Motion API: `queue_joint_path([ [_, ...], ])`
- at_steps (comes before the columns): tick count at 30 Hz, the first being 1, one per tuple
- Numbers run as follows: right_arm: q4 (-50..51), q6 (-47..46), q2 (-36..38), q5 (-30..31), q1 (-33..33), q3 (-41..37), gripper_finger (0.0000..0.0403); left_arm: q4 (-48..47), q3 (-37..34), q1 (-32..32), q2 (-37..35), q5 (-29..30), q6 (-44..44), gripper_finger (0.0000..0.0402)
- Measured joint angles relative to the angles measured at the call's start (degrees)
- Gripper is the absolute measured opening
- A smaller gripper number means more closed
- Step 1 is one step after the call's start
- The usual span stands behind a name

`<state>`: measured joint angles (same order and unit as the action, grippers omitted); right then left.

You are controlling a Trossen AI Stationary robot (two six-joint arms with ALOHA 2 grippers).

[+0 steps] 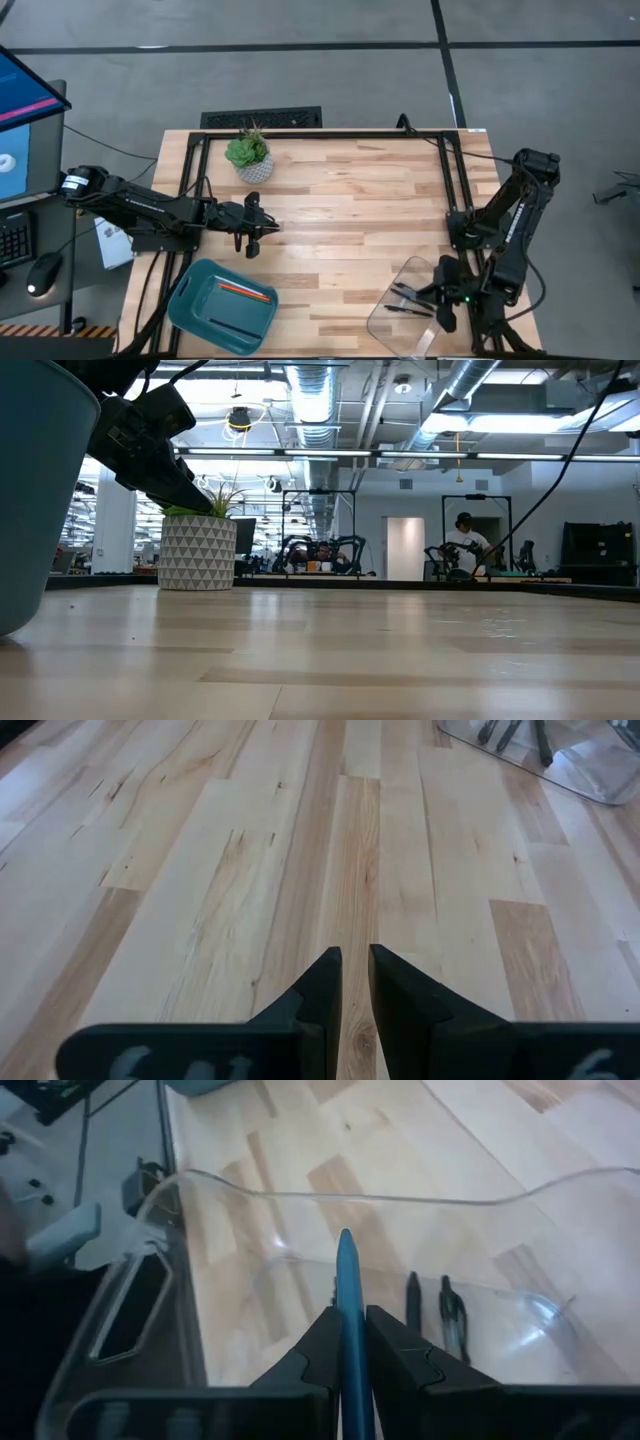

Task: Sort pens & pencils
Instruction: Put the blue pen into the transparent bin

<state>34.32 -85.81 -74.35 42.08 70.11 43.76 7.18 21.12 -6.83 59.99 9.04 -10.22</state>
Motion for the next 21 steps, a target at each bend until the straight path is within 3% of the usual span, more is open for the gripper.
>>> queue_joint_path([
  [11,-2.35,-9.16,0.0,-1.44,-0.17,-7.57,0.0062,0.0,0.0,0.01,0.0,-0.04,-0.13,0.0045],
  [21,-9.73,-5.33,0.17,-1.05,-2.71,-11.27,0.0062,0.0,0.0,0.0,0.0,-0.09,-0.61,0.0045],
])
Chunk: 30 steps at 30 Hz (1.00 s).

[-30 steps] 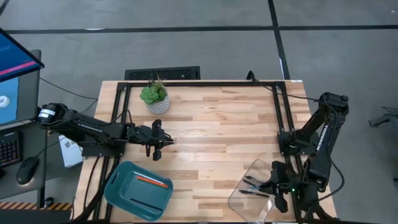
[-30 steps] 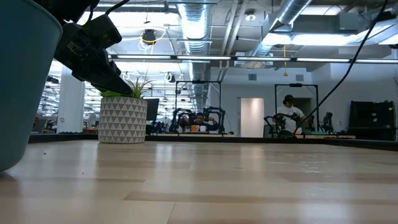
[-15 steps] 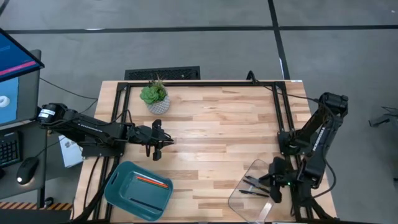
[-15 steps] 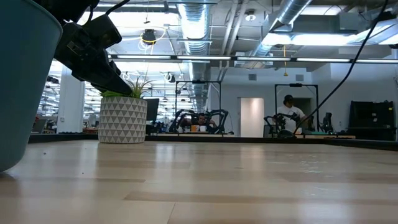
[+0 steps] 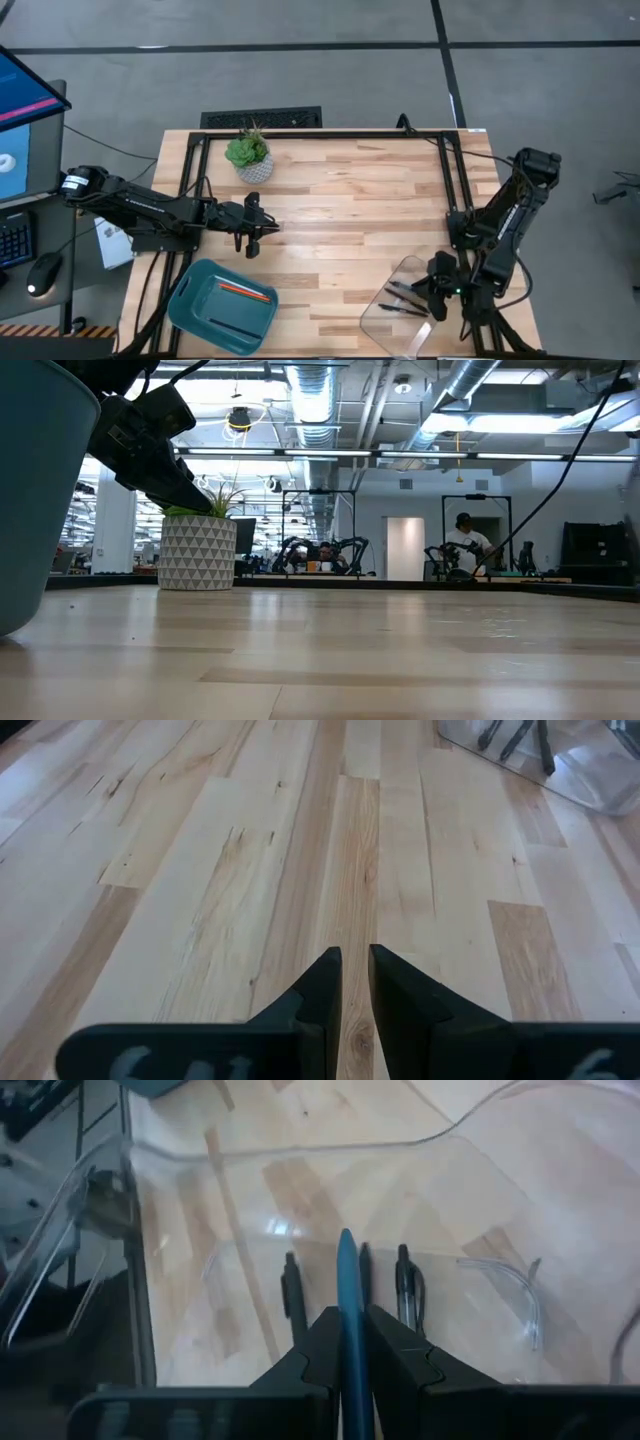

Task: Sort pens & pencils
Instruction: Put the blue pen into the transparent bin

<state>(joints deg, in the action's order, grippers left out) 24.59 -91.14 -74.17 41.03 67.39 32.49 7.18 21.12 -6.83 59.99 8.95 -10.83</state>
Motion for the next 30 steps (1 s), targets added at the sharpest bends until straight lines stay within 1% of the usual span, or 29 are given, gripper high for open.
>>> queue_joint_path([
  [6,-4.63,8.29,-0.07,-1.64,-1.69,-0.2,0.0062,0.0,0.0,0.02,0.0,-0.02,0.0,0.0045],
  [11,-4.08,7.29,-0.02,-1.83,-4.24,-0.18,0.0065,0.0,0.0,0.01,0.0,-0.22,0.0,0.0045],
  [16,-4.18,7.22,0.01,-2.81,-6.59,-0.09,0.0082,0.0,0.0,0.0,0.0,-0.22,0.02,0.0045],
  [24,-4.45,7.9,0.04,-3.86,-7.12,-0.01,0.0095,0.0,0.0,0.02,0.0,-0.22,0.02,0.0045],
  [26,-5.54,9.77,0.0,-3.99,-7.12,-0.05,0.0095,0.0,0.0,0.02,0.0,-0.22,0.02,0.0045],
  [30,-7.73,17.11,0.91,-4.66,-7.27,0.71,0.0095,0.0,0.0,0.02,0.0,-0.22,0.02,0.0045],
])
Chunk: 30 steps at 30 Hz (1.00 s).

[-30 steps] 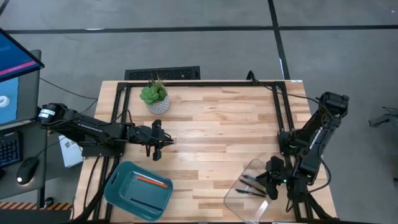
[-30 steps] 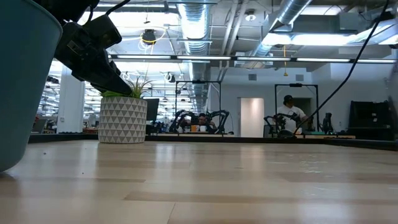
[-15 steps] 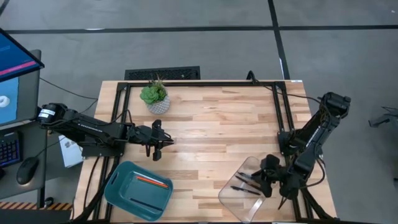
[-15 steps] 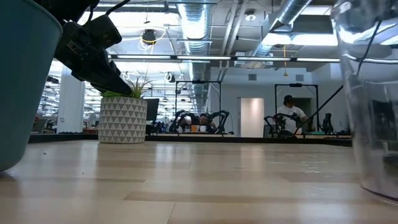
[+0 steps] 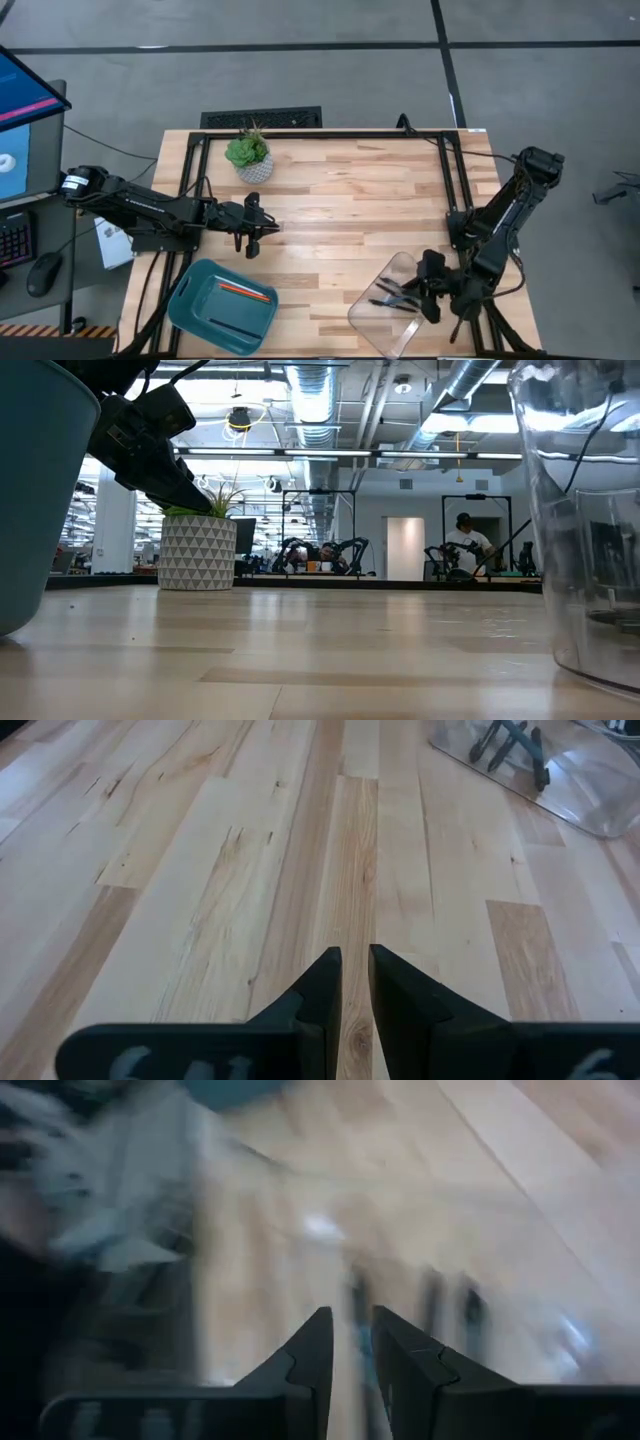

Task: Sort pens & pencils
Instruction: Put the blue pen into the transparent bin, then return to Home Position

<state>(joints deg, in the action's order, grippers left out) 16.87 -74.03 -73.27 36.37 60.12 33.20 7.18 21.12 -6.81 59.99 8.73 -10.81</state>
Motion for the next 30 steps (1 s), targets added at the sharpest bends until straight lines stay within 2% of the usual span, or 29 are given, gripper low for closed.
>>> queue_joint_path([
  [11,-0.85,29.58,6.17,4.5,0.43,12.65,0.0095,0.02,0.0,-0.02,0.02,0.0,0.02,0.0045],
  [18,0.43,32.9,5.7,6.65,0.51,13.52,0.0095,0.77,0.0,0.0,0.02,0.07,0.93,0.0045],
  [22,1.4,37.53,5.54,11.3,0.48,13.48,0.0095,6.71,0.0,0.0,-1.45,0.38,4.47,0.0045],
  [25,1.76,39.98,6.85,12.77,0.48,13.48,0.0095,10.22,0.02,0.07,-4.6,-3.32,5.36,0.0045],
  [30,7.01,40.03,13.81,15.53,2.09,13.48,0.0095,9.08,0.02,1.92,-14.54,-9.98,4.55,0.0045],
])
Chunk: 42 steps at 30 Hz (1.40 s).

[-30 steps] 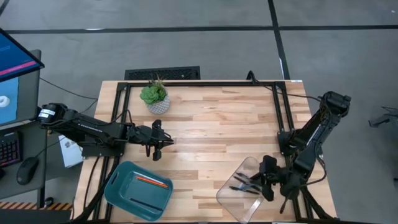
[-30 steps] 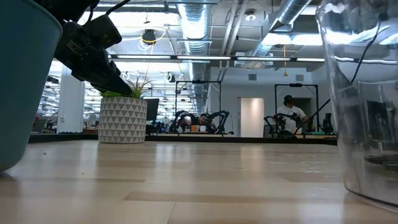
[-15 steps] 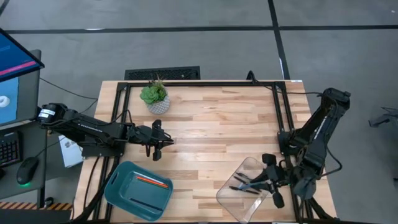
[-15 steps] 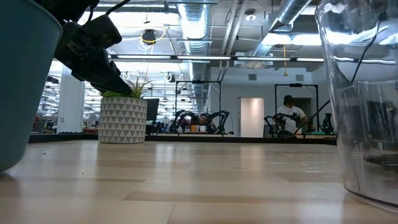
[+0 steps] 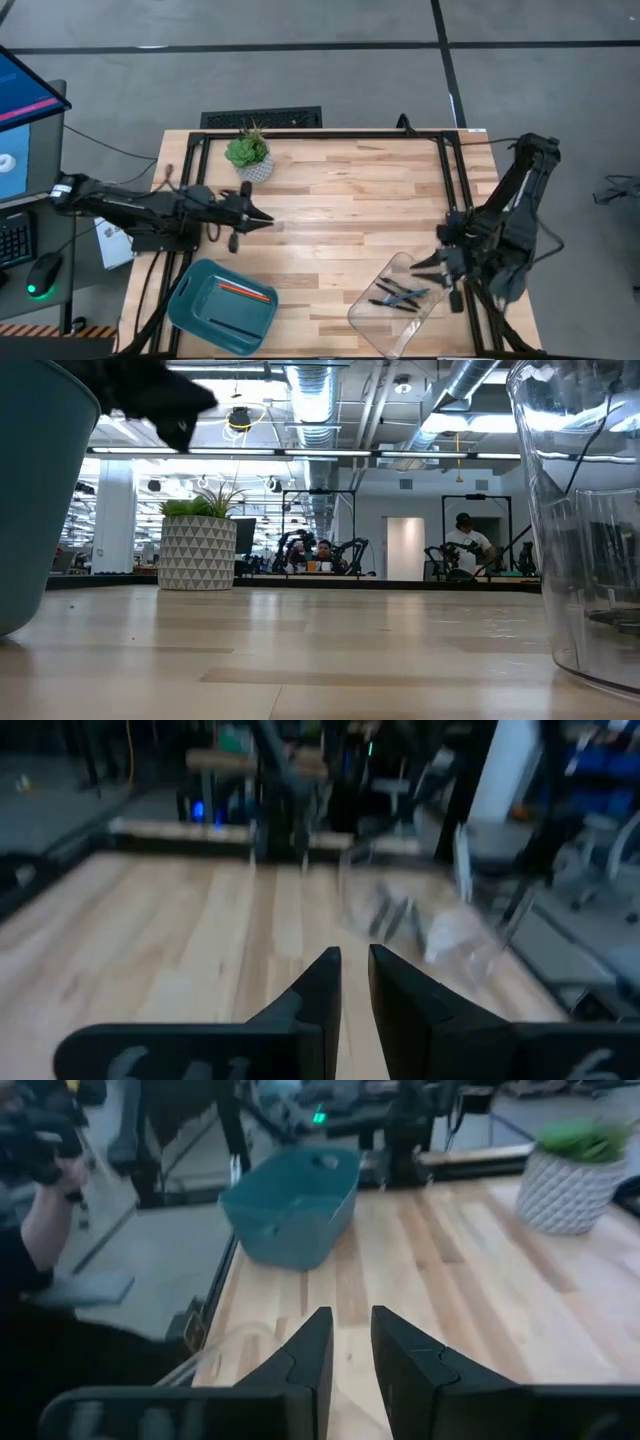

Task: Sort pens & pencils
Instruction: Return to Home Position

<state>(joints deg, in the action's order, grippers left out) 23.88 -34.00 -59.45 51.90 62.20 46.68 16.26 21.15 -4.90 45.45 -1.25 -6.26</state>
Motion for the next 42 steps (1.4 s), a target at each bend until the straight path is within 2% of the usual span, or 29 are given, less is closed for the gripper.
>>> queue_joint_path([
  [4,3.57,0.02,7.39,4.23,1.72,0.0,0.0095,-4.65,0.0,1.91,-10.38,-1.53,-2.49,0.0045],
  [9,9.36,0.61,15.1,4.2,2.74,0.0,0.0095,-12.95,0.02,2.51,-23.03,-1.56,-6.58,0.0045],
  [14,13.76,0.61,20.12,4.78,2.91,-0.46,0.0095,-22.66,0.07,2.48,-33.94,-1.6,-6.94,0.0045],
  [17,13.86,0.57,21.54,6.93,2.9,-2.84,0.0095,-28.31,0.04,2.48,-38.11,-1.63,-7.57,0.0045],
  [20,13.39,-0.76,21.59,10.88,2.8,-5.67,0.0095,-29.23,0.04,2.48,-39.58,-1.2,-8.02,0.0045],
  [25,10.82,-1.44,21.22,24.21,0.19,-10.06,0.0095,-23.28,0.0,2.48,-36.82,0.03,-6.46,0.0045],
  [30,9.33,-4.17,21.63,26.01,-5.96,-11.79,0.0095,-15.4,0.0,2.48,-29.01,0.03,-4.96,0.0045],
  [33,3.85,-4.6,20.23,22.24,-10.1,-12.62,0.0095,-11.79,0.0,2.48,-22.92,-0.48,-4.94,0.0045],
  [35,-4.66,-0.58,18.29,17.41,-12.69,-14.06,0.0095,-9.3,0.0,2.46,-19.12,-1.82,-4.27,0.0045],
  [39,-28.64,16.88,11.48,2.4,-18.33,-18.19,0.0095,-3.18,-0.02,2.44,-13.4,-5.51,-2.76,0.0045],
  [42,-46.78,33.19,5.89,-12.01,-23.79,-19.95,0.0095,1.33,-0.02,2.44,-11.55,-8.6,-2.02,0.0045],
])
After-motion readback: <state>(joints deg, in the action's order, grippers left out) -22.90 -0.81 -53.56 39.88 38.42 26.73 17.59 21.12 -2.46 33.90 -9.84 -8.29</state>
